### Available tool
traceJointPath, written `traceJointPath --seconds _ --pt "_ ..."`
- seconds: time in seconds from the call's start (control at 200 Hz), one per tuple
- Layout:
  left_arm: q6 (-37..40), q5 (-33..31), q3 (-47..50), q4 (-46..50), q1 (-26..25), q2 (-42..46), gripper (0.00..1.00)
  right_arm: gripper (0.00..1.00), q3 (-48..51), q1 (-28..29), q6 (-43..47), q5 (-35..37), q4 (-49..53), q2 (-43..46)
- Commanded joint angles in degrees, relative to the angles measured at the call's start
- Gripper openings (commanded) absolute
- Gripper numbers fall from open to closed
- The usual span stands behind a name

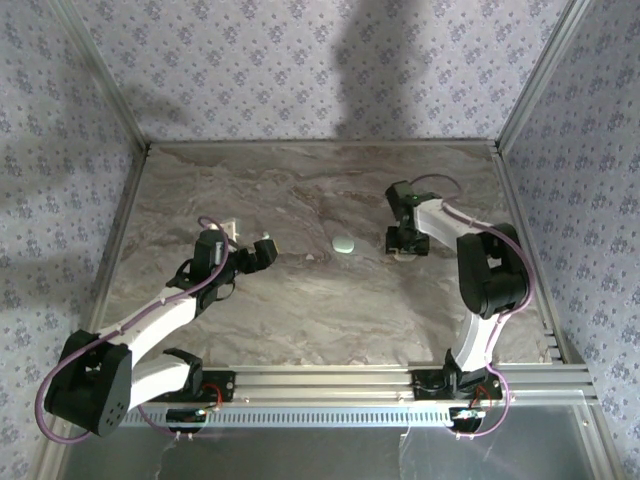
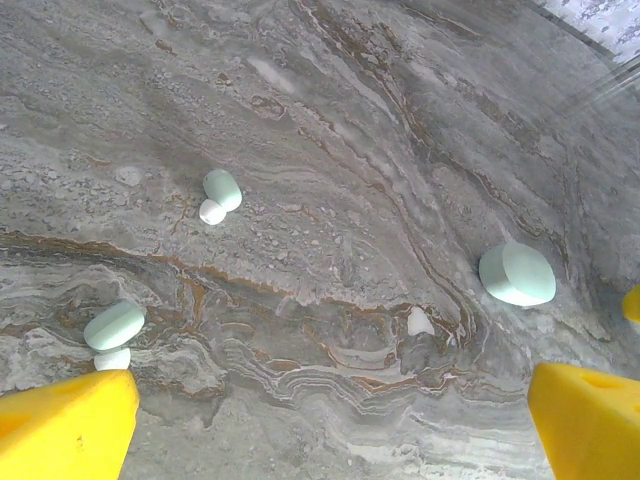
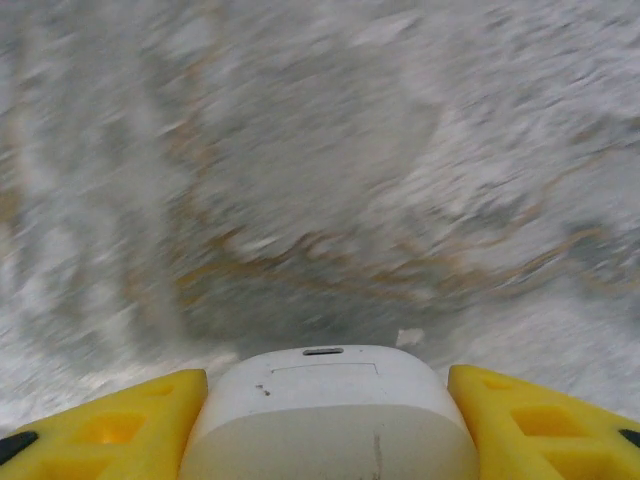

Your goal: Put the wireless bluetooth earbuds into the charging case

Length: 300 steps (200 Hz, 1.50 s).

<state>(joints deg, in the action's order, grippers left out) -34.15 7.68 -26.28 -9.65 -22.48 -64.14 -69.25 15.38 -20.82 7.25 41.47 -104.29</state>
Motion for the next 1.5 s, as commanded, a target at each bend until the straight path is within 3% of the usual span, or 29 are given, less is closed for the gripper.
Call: traceJointPath --seconds 0.0,0.155,0.325,0.455,0.555,0.725,0.81,1.129,1.494 --pt "-0.7 0.5 0.4 -1.2 0.4 0.8 1.0 0.51 0.1 -2.1 3.1 -1.1 -0.6 -2.8" --pt "-0.7 0.7 0.4 -1.4 0.4 0.4 1.0 0.62 -0.2 -3.3 3.9 -1.0 0.0 -3.7" --pt "-0.9 1.1 0.5 -2.1 0.3 -0.2 1.0 0.75 -0.7 -2.9 4.0 -0.1 2.5 0.9" --pt "-0.6 2.1 0.6 -3.4 -0.2 -0.7 1.0 0.83 -2.9 -0.3 3.8 0.7 4.8 6.1" --pt "0.7 2.6 -0.3 -4.3 -2.7 -2.6 1.0 0.86 -4.5 2.9 4.3 -2.5 3.5 7.9" --pt "3.7 5.1 -5.3 -4.0 -8.8 -10.5 1.0 0.86 -8.9 7.9 7.9 -11.0 -0.3 3.8" --pt "4.3 7.6 -7.8 -4.0 -10.6 -14.8 1.0 0.85 -13.3 9.8 10.1 -11.7 0.4 -1.0" --pt "4.1 7.9 -8.2 -4.6 -11.4 -16.2 1.0 0.77 -28.1 12.2 12.1 -17.5 5.5 -18.1" --pt "4.7 4.0 -6.5 -3.7 -11.4 -12.2 1.0 0.71 -21.7 15.6 11.6 -20.2 4.6 -14.8"
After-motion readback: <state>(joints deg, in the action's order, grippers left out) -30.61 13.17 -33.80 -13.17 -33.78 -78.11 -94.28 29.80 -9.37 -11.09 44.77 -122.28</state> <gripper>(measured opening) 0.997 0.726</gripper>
